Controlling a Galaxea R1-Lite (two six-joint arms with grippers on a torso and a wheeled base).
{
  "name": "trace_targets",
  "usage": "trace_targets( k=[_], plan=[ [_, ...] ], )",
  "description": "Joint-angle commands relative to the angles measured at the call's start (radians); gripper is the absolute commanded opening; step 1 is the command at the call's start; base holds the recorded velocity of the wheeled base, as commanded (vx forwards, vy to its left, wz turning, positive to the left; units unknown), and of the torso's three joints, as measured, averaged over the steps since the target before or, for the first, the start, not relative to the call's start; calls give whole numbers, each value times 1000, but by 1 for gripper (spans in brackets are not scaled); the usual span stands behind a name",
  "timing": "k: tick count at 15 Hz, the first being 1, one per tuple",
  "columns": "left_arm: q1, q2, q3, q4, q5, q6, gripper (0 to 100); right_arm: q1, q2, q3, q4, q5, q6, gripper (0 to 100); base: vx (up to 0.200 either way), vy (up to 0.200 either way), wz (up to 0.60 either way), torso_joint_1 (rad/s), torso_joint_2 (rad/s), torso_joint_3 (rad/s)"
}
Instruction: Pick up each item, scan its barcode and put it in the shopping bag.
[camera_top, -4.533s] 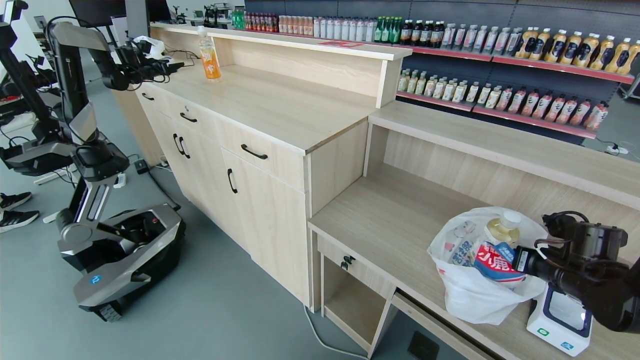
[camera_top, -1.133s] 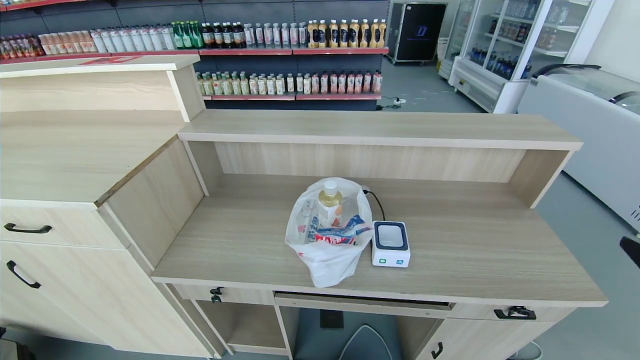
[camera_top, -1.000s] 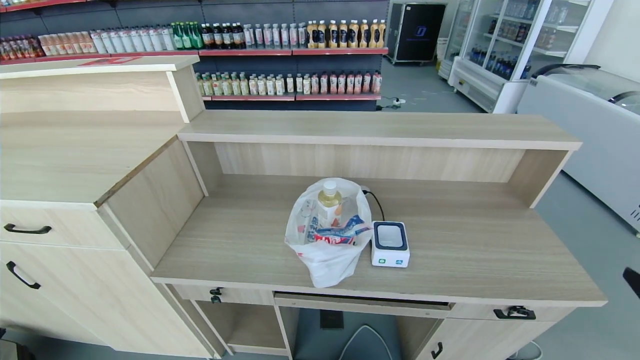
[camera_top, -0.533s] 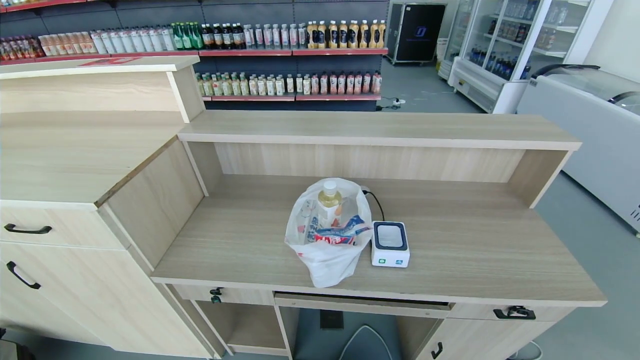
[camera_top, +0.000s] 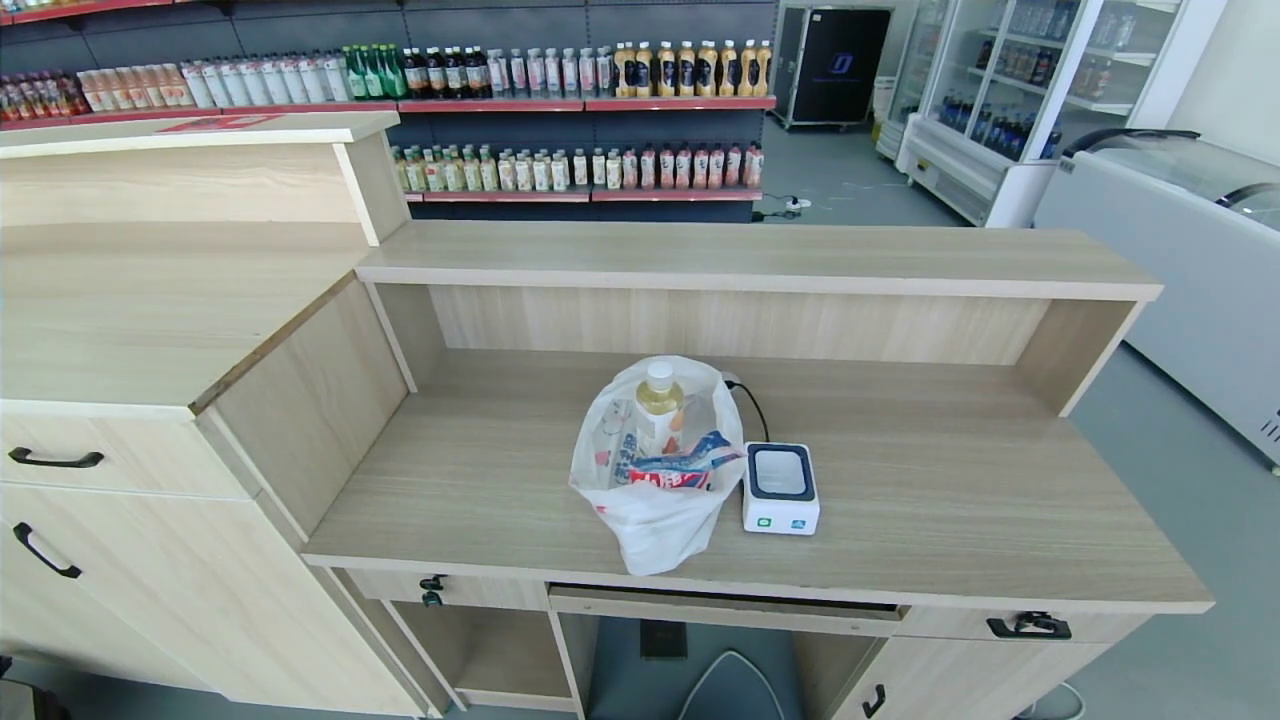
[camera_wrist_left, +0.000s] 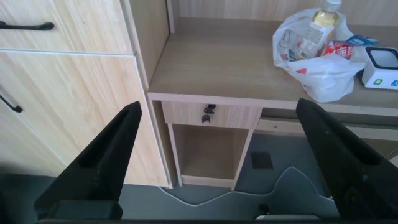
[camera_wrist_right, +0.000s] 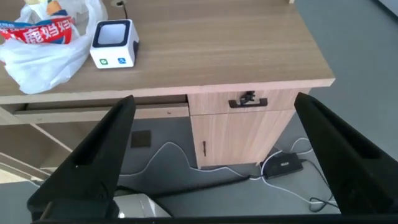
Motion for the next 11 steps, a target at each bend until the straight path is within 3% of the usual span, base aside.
trace_targets(
  k=[1,11],
  plan=[
    [0,0,0,0,0,0,100,44,-55,0,1,0,-1,100,0,0,0,0,0,0],
    [0,0,0,0,0,0,100,47,-90,0,1,0,-2,100,0,0,0,0,0,0]
  ],
)
